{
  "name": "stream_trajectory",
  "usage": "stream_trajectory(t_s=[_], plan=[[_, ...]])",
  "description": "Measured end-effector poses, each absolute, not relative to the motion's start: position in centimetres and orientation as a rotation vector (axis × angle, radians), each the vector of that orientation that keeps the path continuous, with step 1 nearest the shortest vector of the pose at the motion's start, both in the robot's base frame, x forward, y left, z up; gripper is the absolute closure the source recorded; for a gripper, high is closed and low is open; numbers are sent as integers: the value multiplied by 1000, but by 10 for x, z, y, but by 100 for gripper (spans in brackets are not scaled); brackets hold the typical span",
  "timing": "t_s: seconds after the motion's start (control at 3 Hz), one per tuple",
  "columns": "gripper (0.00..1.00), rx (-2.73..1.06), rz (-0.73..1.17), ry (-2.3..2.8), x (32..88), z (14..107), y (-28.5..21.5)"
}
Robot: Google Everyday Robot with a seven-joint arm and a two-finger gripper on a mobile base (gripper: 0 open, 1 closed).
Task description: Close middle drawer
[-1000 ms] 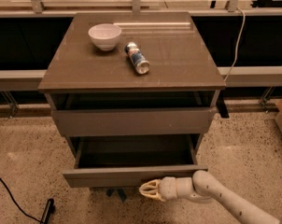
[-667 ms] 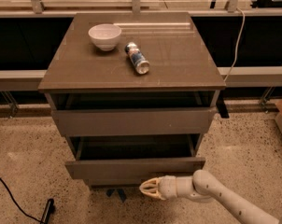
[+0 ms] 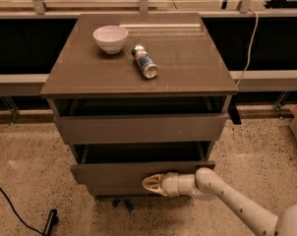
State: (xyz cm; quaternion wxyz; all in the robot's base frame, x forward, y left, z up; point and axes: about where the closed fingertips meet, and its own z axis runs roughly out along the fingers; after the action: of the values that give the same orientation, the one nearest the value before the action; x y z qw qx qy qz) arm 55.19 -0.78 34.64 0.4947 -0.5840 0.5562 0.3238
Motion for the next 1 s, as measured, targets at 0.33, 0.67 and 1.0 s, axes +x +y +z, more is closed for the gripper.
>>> stream_trajectory(t_s=[0.33,0.67,1.0], plan=[[100,-1416,785,1348,552,346,-8],[100,-1398,756,1347,566,348,-7],[100,-1392,731,1340,569,351,-9]])
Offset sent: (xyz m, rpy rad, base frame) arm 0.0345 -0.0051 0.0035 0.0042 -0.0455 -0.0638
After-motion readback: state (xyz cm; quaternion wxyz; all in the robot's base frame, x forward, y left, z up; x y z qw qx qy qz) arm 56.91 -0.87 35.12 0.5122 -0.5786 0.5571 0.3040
